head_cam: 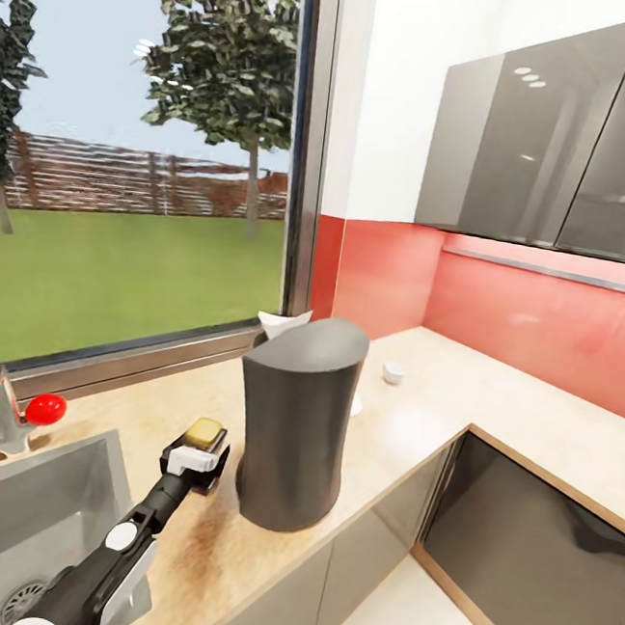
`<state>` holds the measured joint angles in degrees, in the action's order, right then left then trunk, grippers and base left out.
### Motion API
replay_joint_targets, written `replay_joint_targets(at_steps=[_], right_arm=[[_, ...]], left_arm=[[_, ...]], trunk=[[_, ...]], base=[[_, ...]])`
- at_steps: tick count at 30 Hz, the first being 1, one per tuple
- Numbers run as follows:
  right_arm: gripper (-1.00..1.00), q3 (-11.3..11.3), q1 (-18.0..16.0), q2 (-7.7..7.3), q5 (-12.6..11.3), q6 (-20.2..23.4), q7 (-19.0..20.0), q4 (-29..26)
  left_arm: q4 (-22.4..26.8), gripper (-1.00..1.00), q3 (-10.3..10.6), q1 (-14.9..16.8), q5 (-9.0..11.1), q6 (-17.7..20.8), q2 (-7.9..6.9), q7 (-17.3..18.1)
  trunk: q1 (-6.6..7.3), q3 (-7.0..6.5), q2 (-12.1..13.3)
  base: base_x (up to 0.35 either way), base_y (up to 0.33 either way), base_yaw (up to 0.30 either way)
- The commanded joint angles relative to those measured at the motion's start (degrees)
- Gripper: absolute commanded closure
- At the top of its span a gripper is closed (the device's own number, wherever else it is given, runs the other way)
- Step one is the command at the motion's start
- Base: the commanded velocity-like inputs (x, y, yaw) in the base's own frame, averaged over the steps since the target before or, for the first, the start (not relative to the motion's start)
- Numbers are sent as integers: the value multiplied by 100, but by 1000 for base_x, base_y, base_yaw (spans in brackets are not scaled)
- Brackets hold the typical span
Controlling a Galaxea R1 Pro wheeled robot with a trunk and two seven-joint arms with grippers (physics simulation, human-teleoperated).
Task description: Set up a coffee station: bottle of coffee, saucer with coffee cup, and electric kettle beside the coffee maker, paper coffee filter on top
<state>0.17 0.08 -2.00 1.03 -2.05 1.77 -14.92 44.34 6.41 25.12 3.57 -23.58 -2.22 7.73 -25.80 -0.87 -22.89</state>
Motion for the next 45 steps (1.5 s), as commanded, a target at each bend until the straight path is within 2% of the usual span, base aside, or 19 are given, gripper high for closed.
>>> replay_joint_targets(at_steps=[1, 11, 25, 35, 39, 45], right_arm=[[-100, 0, 1, -2, 13, -14, 16, 0], [-100, 4, 1, 0, 12, -14, 16, -9], [-100, 3, 1, -2, 13, -14, 16, -10], [-100, 1, 1, -2, 16, -14, 16, -10], [-100, 1, 1, -2, 13, -14, 16, -10], [-100, 0, 1, -2, 14, -14, 16, -10]], left_arm=[[-4, -100, 13, 1, 38, -13, -5, 14], [-4, -100, 9, 1, 44, -15, 2, 9], [-4, -100, 5, 1, 38, -9, 3, 9], [-4, -100, 6, -5, 57, -16, 3, 12], [48, -100, 24, -149, 48, -26, 2, 17], [57, -100, 34, -181, 47, -24, 3, 27]], trunk=[[1, 1, -3], [1, 1, -3], [1, 1, -3], [1, 1, -3], [1, 1, -3], [1, 1, -3]], base=[[-281, 0, 0], [-116, 0, 0], [-290, -75, 0], [-22, -4, 65], [0, 0, 132], [0, 0, 10]])
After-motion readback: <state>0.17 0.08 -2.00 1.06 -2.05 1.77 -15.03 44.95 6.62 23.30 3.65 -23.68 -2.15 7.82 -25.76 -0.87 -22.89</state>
